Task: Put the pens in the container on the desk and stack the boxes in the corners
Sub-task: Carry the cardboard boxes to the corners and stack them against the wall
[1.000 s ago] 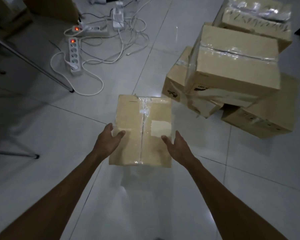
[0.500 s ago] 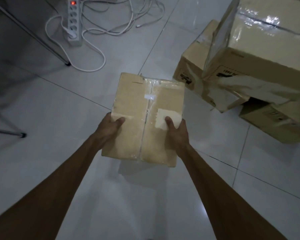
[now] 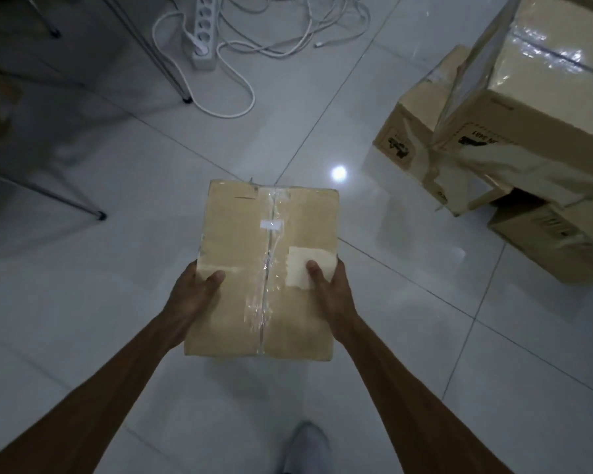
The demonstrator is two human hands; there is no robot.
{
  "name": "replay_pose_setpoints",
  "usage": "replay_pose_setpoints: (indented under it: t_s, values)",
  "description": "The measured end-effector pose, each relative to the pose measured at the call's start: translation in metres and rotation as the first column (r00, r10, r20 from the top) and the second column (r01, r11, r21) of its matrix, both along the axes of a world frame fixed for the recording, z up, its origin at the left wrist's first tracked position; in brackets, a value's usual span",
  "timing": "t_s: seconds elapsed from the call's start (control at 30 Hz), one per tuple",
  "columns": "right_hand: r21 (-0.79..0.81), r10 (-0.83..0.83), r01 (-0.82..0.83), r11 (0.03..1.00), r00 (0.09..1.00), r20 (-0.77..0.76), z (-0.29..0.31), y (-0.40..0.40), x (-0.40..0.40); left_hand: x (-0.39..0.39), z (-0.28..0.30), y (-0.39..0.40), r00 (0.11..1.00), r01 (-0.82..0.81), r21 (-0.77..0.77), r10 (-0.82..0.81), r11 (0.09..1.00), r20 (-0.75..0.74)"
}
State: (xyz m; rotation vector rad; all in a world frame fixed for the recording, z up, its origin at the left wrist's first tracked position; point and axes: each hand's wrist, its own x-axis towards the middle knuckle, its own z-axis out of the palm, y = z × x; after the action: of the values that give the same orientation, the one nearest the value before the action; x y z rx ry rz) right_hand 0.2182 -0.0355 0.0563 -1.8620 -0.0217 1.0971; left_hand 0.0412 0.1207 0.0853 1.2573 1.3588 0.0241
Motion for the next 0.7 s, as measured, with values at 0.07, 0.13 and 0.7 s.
replay_pose_setpoints:
  t_s: [0.07,0.13,0.7]
  values:
    - [0.010,0.047,-0.047,0.999,0.999,0.008,0.014,0.002,-0.025,-0.035,0.008,-0.003,0.998,-0.060,-0.006,0.060,0.998,-0.013]
    - [0.004,0.104,-0.104,0.995,0.994,0.026,0.031,0.005,-0.048,-0.067,0.021,-0.009,0.993,-0.118,-0.020,0.118,0.993,-0.011]
    - [0.094,0.564,-0.572,0.815,0.820,0.093,0.179,0.073,-0.303,-0.370,0.175,-0.066,0.784,-0.621,0.040,0.619,0.783,0.058]
